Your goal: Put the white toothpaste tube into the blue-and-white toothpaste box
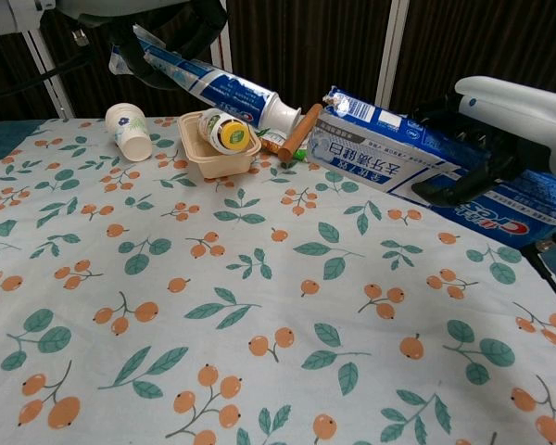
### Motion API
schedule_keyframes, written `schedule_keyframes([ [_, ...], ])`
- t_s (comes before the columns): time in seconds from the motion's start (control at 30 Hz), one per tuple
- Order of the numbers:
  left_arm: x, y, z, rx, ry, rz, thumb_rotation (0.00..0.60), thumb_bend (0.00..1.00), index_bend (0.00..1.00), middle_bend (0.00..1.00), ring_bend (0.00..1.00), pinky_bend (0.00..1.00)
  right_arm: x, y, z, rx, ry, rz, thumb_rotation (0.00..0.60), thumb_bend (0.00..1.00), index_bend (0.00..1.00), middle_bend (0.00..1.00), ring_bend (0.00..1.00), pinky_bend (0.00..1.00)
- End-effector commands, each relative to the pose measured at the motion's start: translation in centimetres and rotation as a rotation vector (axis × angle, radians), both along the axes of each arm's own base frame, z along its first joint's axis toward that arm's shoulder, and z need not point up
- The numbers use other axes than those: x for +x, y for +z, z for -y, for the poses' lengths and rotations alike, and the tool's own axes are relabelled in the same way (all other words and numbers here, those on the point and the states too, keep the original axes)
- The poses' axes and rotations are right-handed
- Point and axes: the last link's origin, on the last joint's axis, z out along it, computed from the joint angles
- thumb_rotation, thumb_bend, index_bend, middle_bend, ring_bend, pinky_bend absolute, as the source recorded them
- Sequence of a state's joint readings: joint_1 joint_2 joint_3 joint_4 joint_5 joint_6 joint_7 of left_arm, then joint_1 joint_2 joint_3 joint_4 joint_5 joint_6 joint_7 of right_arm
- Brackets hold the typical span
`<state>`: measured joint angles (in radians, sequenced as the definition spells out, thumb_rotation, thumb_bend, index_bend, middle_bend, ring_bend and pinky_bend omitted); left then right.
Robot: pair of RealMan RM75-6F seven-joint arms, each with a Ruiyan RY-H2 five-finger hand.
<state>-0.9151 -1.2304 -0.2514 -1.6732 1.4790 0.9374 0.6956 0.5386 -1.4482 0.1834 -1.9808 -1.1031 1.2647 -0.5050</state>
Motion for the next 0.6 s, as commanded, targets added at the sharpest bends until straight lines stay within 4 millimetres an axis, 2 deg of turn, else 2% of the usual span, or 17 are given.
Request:
schedule_keyframes([
  [0.03, 0.5, -0.4, -0.1, 0.006, -0.004, -0.001, 0.6, 0.45, 0.71, 0.73, 0.65, 0.68, 0.0, 0.1, -0.1, 0.005, 0.001, 0.0, 0.6, 0.4, 0.47, 0.51, 0.44, 0.43],
  [0.27, 2.1, -1.5, -0.1, 0.003, -0.024, 0.021, 0.6, 0.45, 0.71, 0.73, 0.65, 0.68, 0.3, 0.4, -0.3, 0.008, 0.011, 0.005, 0.6, 0.4, 0.47, 0.51, 0.44, 0.43],
  [0.37, 3.2, -2.1, 0.3, -0.006, -0.052, 0.046, 0.6, 0.45, 0.71, 0.73, 0.65, 0.68, 0.4, 0.5, -0.3, 0.011, 0.007, 0.011, 0.6, 0.4, 0.47, 0.51, 0.44, 0.43],
  [0.6, 4.4, -3.1, 0.9, -0.031, -0.084, 0.069, 0.6, 0.45, 0.71, 0.73, 0.65, 0.68, 0.4, 0.7, -0.5, 0.017, 0.0, 0.028, 0.6, 0.4, 0.47, 0.51, 0.44, 0.43],
])
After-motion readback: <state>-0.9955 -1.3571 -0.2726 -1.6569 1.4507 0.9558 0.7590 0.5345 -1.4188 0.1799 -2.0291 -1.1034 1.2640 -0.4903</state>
